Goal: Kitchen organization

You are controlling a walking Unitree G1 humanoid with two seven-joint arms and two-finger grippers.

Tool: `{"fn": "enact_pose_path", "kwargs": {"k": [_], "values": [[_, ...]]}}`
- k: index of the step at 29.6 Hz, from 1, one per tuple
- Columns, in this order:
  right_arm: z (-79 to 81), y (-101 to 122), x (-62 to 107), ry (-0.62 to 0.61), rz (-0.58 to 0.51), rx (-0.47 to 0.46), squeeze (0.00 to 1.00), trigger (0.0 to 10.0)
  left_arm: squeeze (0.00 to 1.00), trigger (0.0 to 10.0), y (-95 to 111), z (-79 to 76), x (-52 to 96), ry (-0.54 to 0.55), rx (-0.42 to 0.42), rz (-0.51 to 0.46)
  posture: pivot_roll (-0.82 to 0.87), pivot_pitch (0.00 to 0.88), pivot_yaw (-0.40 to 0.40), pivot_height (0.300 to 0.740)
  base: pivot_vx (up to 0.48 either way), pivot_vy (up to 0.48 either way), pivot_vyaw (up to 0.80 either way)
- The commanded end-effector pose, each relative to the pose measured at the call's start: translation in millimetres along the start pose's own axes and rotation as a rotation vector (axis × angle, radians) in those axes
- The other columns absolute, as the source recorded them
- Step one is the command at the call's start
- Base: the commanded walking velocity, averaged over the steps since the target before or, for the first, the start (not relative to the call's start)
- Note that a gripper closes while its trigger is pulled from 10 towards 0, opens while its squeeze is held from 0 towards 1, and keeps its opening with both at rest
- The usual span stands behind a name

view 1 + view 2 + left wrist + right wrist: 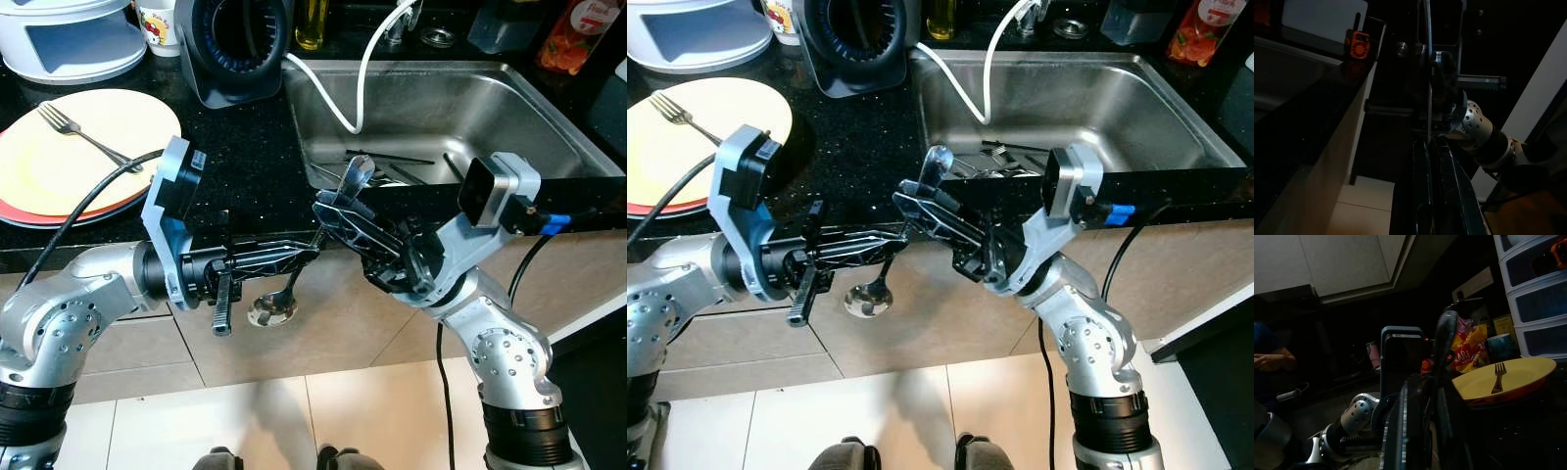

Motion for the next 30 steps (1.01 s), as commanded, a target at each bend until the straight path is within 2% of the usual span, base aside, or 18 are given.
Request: {"fn": "enact_pose_path", "kwargs": {"k": [1, 7, 8, 9, 10, 11, 12, 13, 14, 15, 16, 19, 22, 27, 28, 29, 30], "values": [[3.9, 2.1, -1.5, 0.019, -0.001, 0.017, 0.0, 0.0, 0.0, 0.0, -6.9, -0.7, -2.6, -0.006, 0.009, 0.013, 0.09, 0.115, -0.007, 0.74, 0.0, 0.0, 0.0], [2.4, 0.0, -0.6, 0.01, 0.004, 0.012, 0.0, 0.0, 0.0, 0.0, -10.5, 1.7, -4.1, 0.003, 0.01, 0.02, 0.09, 0.108, -0.01, 0.74, 0.0, 0.0, 0.0], [0.8, -0.3, -0.1, 0.001, 0.003, 0.015, 0.0, 0.0, 0.0, 0.4, -11.3, 2.8, -5.9, 0.012, 0.011, 0.015, 0.09, 0.106, -0.011, 0.74, 0.0, 0.0, 0.0], [-0.5, 0.0, 0.1, -0.006, 0.001, 0.019, 0.0, 0.0, 0.0, 2.6, -12.0, 4.4, -7.2, 0.024, 0.008, 0.016, 0.09, 0.104, -0.012, 0.74, 0.0, 0.0, 0.0], [-0.5, 0.0, 0.1, -0.006, 0.001, 0.019, 0.0, 0.0, 0.0, 2.6, -12.0, 4.4, -7.2, 0.024, 0.008, 0.016, 0.09, 0.104, -0.012, 0.74, 0.0, 0.0, 0.0], [-1.8, 0.4, 0.1, -0.013, -0.002, 0.022, 0.0, 0.0, 0.0, 8.2, -12.6, 5.8, -8.1, 0.036, 0.001, 0.018, 0.09, 0.104, -0.012, 0.74, 0.0, 0.0, 0.0], [-3.1, 1.2, 0.0, -0.019, -0.005, 0.025, 0.0, 0.0, 0.0, 10.0, -12.7, 6.8, -9.1, 0.043, 0.001, 0.014, 0.09, 0.103, -0.012, 0.74, 0.0, 0.0, 0.0], [-4.3, 2.5, -0.3, -0.024, -0.012, 0.028, 0.0, 0.0, 0.38, 10.0, -11.2, 8.3, -9.6, 0.056, 0.007, -0.001, 0.09, 0.103, -0.012, 0.74, 0.0, 0.0, 0.0], [-5.0, 3.4, -0.5, -0.027, -0.017, 0.029, 0.0, 0.0, 0.5, 10.0, -10.2, 9.3, -9.8, 0.064, 0.012, -0.012, 0.09, 0.103, -0.012, 0.74, 0.0, 0.0, 0.0], [-5.9, 5.3, -0.7, -0.031, -0.026, 0.031, 0.0, 0.0, 0.86, 10.0, -8.5, 9.4, -10.1, 0.065, 0.016, -0.023, 0.09, 0.102, -0.011, 0.74, 0.0, 0.0, 0.0], [-6.5, 7.4, -0.8, -0.033, -0.038, 0.033, 0.0, 0.0, 1.0, 10.0, -6.9, 8.5, -10.2, 0.06, 0.016, -0.031, 0.09, 0.103, -0.011, 0.74, 0.0, 0.0, 0.0], [-9.0, 14.6, -0.6, -0.045, -0.079, 0.037, 0.0, 0.0, 1.0, 10.0, -1.9, 7.2, -9.6, 0.053, 0.012, -0.053, 0.09, 0.105, -0.011, 0.74, 0.0, 0.0, 0.0], [-17.8, 26.4, -0.1, -0.105, -0.143, 0.073, 0.0, 0.0, 1.0, 10.0, 2.5, 7.0, -6.7, 0.054, -0.002, -0.059, 0.09, 0.106, -0.01, 0.74, 0.0, 0.0, 0.0], [-36.5, 54.7, 1.7, -0.222, -0.285, 0.108, 0.0, 0.0, 1.0, 10.0, 3.2, -3.4, -2.8, 0.022, -0.028, -0.018, 0.1, 0.11, -0.011, 0.74, 0.0, 0.0, 0.0], [-36.5, 54.7, 1.7, -0.222, -0.285, 0.108, 0.0, 0.0, 1.0, 10.0, 3.2, -3.4, -2.8, 0.022, -0.028, -0.018, 0.1, 0.11, -0.011, 0.74, 0.0, 0.0, 0.0], [-46.0, 68.3, 3.1, -0.281, -0.349, 0.123, 0.0, 0.0, 1.0, 10.0, 1.8, -6.3, -2.5, 0.025, -0.049, 0.012, 0.1, 0.111, -0.013, 0.74, 0.0, 0.0, 0.0], [-46.0, 68.3, 3.1, -0.281, -0.349, 0.123, 0.0, 0.0, 1.0, 10.0, 1.8, -6.3, -2.5, 0.025, -0.049, 0.012, 0.1, 0.111, -0.013, 0.74, 0.0, 0.0, 0.0]]}}
Point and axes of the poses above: a point about 5 cm out from each wrist's last joint towards the gripper, its own x axis pointing back from the gripper into the wrist, its own y axis along the axis of the wrist's last joint, z = x × y, the point moved 4 cm from there along -x, pointing out of the wrist towards the gripper, and after that the axes turned 7 degrees about -x, right-handed, at the moved point
